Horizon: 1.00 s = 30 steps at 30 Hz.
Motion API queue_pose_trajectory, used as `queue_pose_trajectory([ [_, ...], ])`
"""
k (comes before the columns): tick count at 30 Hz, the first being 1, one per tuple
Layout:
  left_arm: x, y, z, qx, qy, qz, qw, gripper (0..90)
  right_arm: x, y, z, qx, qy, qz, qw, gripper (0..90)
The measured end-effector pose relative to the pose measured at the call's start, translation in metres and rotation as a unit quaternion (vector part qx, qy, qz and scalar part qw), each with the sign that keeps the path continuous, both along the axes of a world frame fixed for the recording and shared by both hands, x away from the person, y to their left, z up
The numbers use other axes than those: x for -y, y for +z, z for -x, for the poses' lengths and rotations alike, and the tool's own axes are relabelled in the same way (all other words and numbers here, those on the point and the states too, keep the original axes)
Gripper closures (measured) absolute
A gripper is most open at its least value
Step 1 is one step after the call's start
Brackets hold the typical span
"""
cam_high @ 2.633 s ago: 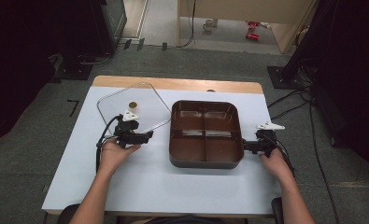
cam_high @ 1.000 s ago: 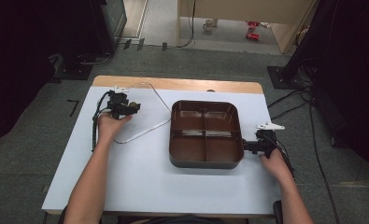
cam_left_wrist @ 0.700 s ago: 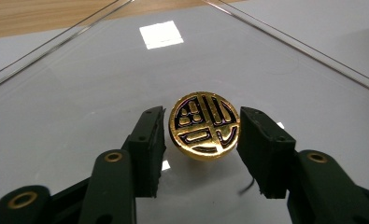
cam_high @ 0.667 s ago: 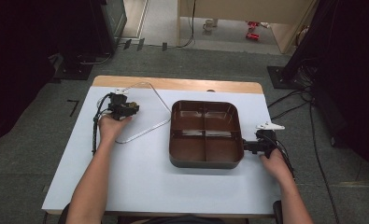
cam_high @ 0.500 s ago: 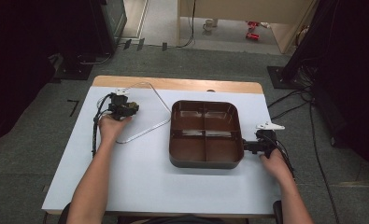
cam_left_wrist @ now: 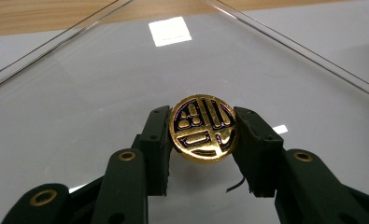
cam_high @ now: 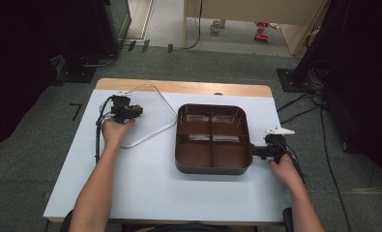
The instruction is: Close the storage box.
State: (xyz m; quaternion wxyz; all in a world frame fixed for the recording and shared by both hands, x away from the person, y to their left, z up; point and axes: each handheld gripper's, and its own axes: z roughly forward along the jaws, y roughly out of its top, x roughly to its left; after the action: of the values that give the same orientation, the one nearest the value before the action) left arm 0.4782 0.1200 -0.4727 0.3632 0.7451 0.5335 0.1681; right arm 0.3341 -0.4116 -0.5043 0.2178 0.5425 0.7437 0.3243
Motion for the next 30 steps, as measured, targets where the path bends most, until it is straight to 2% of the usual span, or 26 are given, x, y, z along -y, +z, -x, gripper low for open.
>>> queue_pose_trajectory([
  [2, -0.002, 0.004, 0.001, -0.002, 0.002, 0.006, 1.0000, 59.3, 0.000, 0.000, 0.000, 0.000, 0.000, 0.000, 1.0000, 8.6],
  [7, -0.004, 0.015, 0.003, 0.007, -0.003, -0.001, 1.0000, 59.4, 0.000, 0.000, 0.000, 0.000, 0.000, 0.000, 1.0000, 8.6],
  [11, -0.005, 0.023, 0.008, 0.020, -0.002, -0.020, 0.9996, 59.4, 0.000, 0.000, 0.000, 0.000, 0.000, 0.000, 1.0000, 8.6],
  [13, -0.005, 0.027, 0.011, 0.019, -0.004, -0.026, 0.9995, 59.4, 0.000, 0.000, 0.000, 0.000, 0.000, 0.000, 1.0000, 8.6],
  [25, -0.008, 0.058, 0.026, 0.031, -0.024, 0.007, 0.9992, 59.4, 0.000, 0.000, 0.000, 0.001, 0.000, 0.000, 1.0000, 8.6],
  [30, -0.007, 0.071, 0.031, 0.034, -0.032, 0.028, 0.9985, 59.4, 0.000, 0.000, 0.000, 0.001, 0.000, 0.000, 1.0000, 8.6],
])
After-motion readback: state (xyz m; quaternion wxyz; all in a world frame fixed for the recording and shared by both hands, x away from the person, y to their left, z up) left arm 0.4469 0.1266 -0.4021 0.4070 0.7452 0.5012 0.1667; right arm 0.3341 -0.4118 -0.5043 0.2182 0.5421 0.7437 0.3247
